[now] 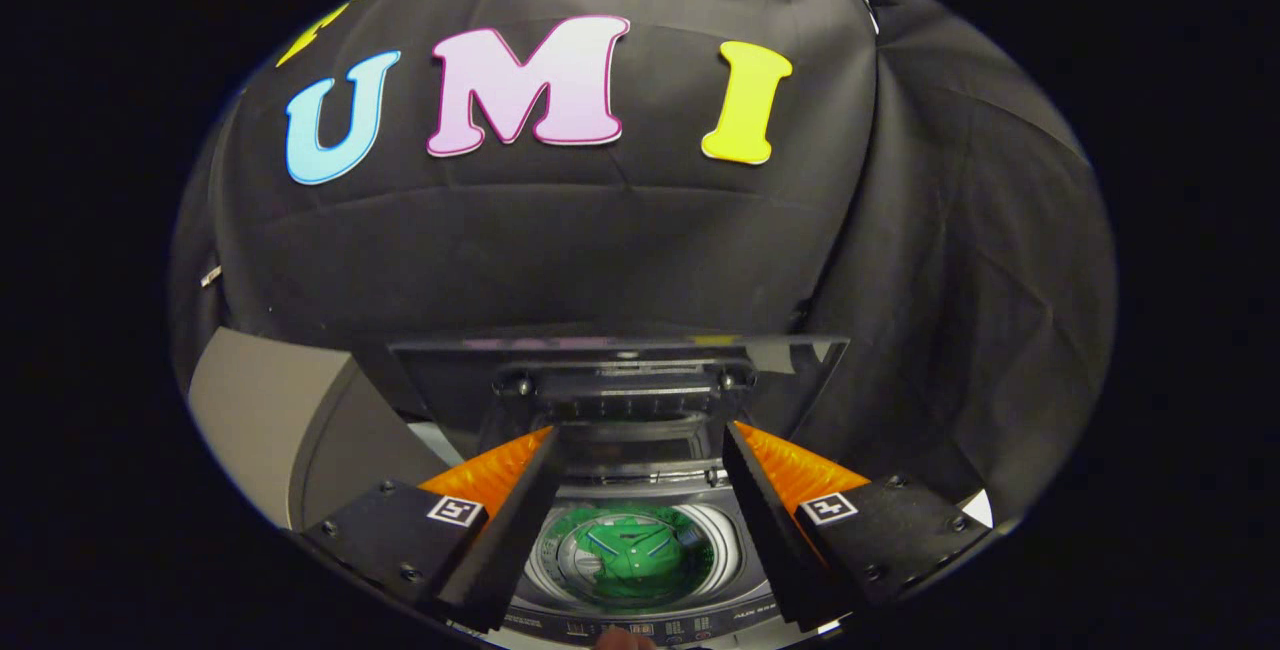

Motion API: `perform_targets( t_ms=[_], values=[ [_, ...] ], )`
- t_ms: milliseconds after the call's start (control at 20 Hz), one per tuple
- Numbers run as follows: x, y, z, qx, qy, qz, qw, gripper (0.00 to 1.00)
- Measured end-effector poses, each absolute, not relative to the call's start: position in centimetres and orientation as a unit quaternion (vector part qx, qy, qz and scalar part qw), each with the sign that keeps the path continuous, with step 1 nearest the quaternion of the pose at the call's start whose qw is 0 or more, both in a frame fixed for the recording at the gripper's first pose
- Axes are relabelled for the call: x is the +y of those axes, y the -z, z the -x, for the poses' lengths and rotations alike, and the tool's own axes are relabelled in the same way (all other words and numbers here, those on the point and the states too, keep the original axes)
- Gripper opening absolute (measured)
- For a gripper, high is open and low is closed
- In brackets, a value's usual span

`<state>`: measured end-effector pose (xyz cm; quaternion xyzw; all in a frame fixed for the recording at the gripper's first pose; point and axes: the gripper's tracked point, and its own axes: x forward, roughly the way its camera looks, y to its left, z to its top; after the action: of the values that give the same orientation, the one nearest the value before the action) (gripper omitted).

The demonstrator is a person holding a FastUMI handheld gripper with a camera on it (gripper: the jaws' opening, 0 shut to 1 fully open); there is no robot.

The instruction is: Put the clothes into the washing machine and then close the washing machine lid.

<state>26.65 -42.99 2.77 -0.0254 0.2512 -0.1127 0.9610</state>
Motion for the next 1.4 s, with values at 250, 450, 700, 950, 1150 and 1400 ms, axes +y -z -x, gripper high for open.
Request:
perform_targets(
  t_ms=[250, 450, 700, 950, 1150, 1400],
  values=[
    [-43.7, -5.6, -29.7, 0.226, 0.114, 0.021, 0.967, 0.99],
    [-44.2, -6.7, -32.6, 0.22, 0.114, 0.011, 0.969, 0.99],
    [-44.7, -5.6, -35.6, 0.231, 0.111, -0.001, 0.967, 0.99],
    [-45.1, -3.1, -37.8, 0.26, 0.107, -0.008, 0.96, 0.99],
    [-44.9, -1.0, -38.2, 0.286, 0.11, 0.001, 0.952, 0.99],
    [-44.9, -0.6, -37.9, 0.283, 0.111, 0.007, 0.953, 0.99]
  ],
)
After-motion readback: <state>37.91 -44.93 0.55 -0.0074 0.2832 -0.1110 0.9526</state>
